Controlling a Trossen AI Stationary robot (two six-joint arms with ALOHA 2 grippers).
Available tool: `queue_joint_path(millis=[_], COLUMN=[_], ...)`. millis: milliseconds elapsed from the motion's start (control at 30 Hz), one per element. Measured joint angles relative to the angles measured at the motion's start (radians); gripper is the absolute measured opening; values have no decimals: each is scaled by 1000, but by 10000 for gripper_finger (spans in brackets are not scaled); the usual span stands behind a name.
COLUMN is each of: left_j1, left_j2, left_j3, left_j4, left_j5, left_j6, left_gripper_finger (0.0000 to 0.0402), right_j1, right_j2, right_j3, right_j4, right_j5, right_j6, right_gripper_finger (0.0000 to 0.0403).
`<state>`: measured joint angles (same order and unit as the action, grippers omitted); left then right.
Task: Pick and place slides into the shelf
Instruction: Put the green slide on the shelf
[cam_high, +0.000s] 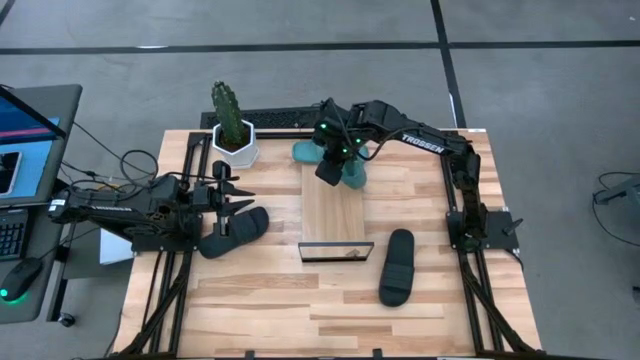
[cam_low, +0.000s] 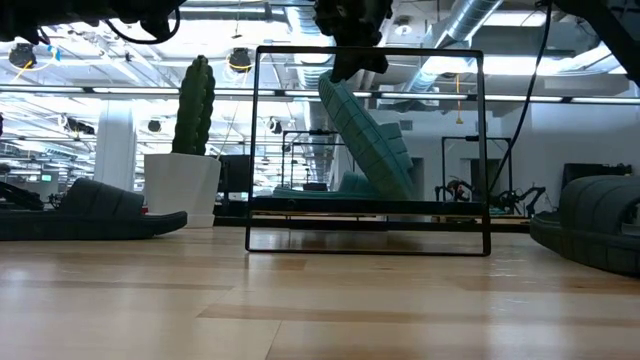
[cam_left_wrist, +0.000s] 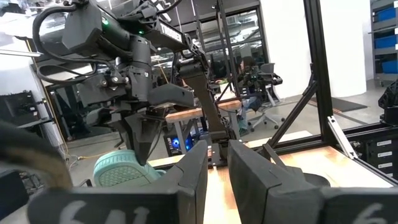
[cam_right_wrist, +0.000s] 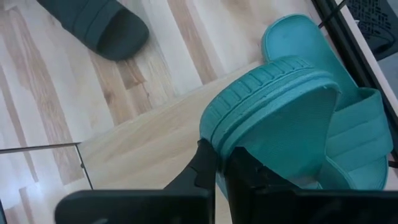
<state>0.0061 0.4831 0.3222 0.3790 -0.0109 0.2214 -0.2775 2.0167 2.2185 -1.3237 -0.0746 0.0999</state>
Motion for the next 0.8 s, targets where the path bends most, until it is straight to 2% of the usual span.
queue_joint_path(millis=[300,800], left_j1=[0,0], left_j2=[0,0], left_j3=[0,0], left_j4=[-1,-7], left_j5=[0,0], left_j6=[0,-1], left_gripper_finger=[55,55], right_j1=[0,-11], right_j2=[0,0], right_j3=[0,0], right_j4=[14,27], right_j5=[-1,-11], right_j6=[-4,-23], right_gripper_finger=[22,30])
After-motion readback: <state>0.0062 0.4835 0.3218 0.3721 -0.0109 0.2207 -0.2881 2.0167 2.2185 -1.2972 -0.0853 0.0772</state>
